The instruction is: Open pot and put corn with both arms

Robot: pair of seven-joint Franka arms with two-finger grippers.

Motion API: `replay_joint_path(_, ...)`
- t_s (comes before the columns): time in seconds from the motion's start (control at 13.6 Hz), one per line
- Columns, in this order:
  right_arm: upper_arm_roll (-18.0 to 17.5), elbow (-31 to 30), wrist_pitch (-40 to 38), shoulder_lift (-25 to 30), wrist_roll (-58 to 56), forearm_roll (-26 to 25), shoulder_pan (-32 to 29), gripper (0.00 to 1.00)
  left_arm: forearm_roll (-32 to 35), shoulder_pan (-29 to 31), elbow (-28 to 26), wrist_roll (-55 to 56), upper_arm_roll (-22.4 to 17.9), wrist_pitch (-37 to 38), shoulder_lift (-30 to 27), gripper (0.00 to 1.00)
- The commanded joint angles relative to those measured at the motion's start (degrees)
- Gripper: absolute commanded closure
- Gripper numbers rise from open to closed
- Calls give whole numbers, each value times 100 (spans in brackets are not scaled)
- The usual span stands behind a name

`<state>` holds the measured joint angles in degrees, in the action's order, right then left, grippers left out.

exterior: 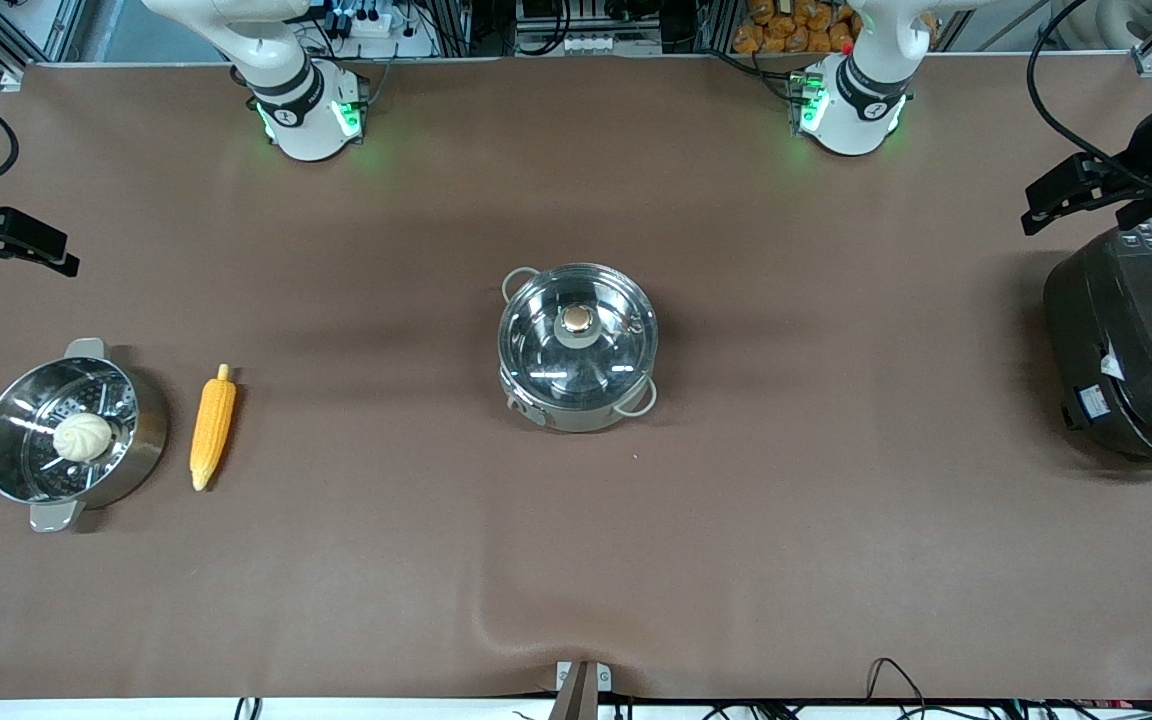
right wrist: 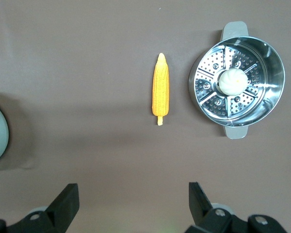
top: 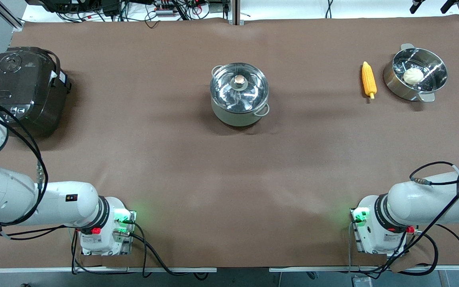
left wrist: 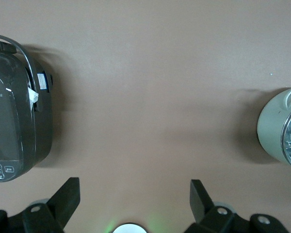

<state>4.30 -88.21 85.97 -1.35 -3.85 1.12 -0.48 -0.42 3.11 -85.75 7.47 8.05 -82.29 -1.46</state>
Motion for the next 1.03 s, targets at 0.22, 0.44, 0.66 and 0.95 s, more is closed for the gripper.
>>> replay_joint_path(0.22,-43,85,-80,-32,-37,29,-57,0,103,14,-29,35,22,55,-4,0)
replay_joint_path(0.44,-43,85,-71,-58,-10,37,-13,0,51,-56,-29,87,83,55,49,0)
replay_joint_path(0.66,-61,85,-45,-111,-1,73,31,0,24,-362,-20,664,512,-50,391,0)
replay_joint_path(0.95,-52,85,-45,-339,25,344,-40,0,42,-1371,278,2429,874,-419,1208,0)
